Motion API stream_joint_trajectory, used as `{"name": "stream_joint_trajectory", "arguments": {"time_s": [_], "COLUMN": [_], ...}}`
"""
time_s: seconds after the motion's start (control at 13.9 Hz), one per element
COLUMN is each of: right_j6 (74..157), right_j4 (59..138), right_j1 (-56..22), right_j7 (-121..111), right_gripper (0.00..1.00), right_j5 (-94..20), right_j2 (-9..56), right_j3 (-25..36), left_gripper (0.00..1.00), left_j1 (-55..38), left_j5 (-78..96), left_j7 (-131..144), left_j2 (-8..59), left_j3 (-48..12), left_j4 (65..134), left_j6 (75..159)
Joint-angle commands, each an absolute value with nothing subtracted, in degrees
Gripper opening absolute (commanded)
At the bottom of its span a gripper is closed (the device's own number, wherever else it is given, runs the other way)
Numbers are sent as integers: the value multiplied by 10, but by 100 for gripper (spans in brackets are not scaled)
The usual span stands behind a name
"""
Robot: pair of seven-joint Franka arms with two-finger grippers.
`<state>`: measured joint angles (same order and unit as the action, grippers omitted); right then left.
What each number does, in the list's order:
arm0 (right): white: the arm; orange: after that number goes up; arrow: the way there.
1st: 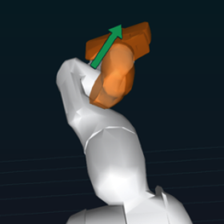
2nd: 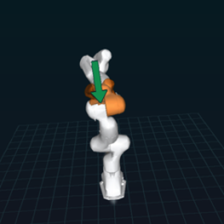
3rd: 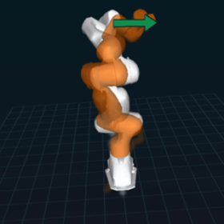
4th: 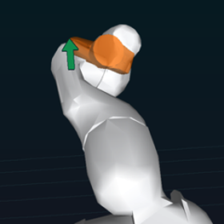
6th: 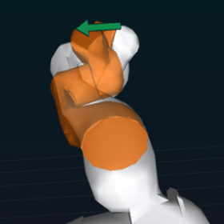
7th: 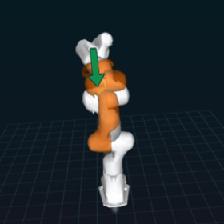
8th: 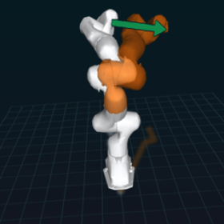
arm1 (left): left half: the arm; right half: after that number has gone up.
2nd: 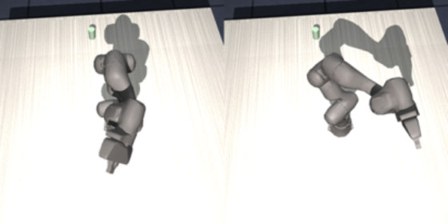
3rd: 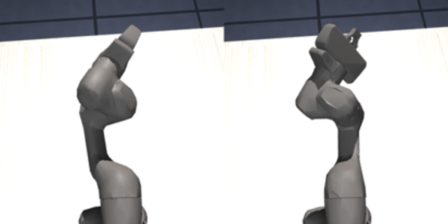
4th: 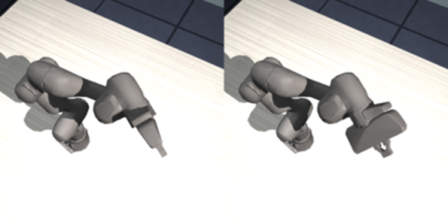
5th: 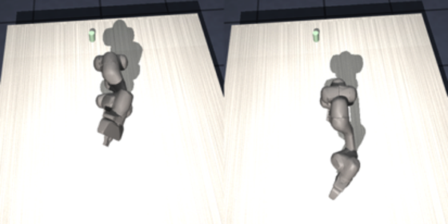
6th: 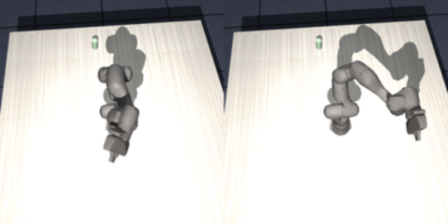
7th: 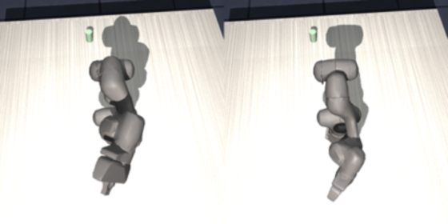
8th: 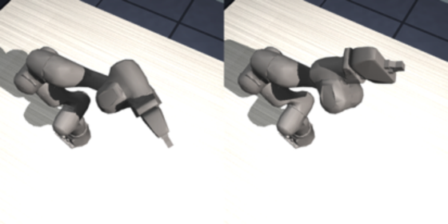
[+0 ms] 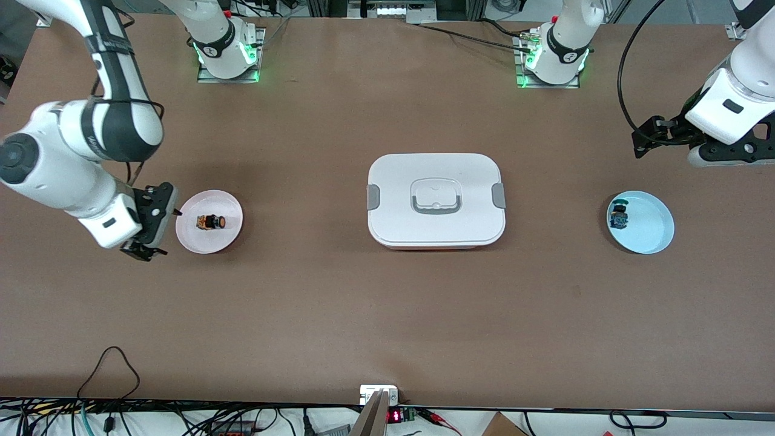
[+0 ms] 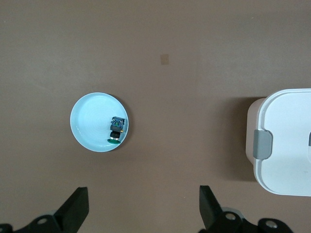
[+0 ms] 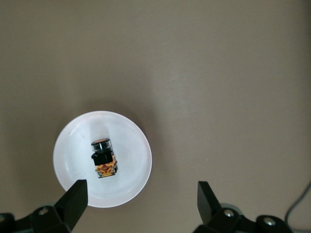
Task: Transfer orange switch to right arm and place
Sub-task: 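Open the right gripper and lift it away from the plate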
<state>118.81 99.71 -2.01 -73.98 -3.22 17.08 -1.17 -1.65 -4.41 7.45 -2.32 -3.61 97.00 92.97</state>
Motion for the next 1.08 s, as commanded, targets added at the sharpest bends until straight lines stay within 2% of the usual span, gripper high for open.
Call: {"name": "stream_joint_trajectory", "arguments": {"time_s": [0.0, 0.29, 0.65, 0.86, 1.01], "right_j6": [1109, 1036, 959, 927, 929], "right_j4": [938, 907, 903, 904, 902], "right_j1": [-14, -16, -18, -36, -33], "right_j7": [-625, -380, -111, -39, -54], "right_gripper": [100, 100, 100, 100, 100], "right_j5": [-34, -37, -106, -84, -31], "right_j2": [170, 150, 135, 106, 90], "right_j3": [-12, -13, -14, -14, -7], "left_gripper": [100, 100, 100, 100, 100], "left_j1": [-17, -18, -17, -17, -18], "left_j5": [-38, -38, -38, -38, -37], "left_j7": [76, 78, 75, 76, 77], "left_j2": [-17, -15, -15, -15, -15], "left_j3": [-34, -36, -36, -36, -37], "left_j4": [954, 947, 946, 945, 944], "left_j6": [911, 910, 897, 897, 897]}}
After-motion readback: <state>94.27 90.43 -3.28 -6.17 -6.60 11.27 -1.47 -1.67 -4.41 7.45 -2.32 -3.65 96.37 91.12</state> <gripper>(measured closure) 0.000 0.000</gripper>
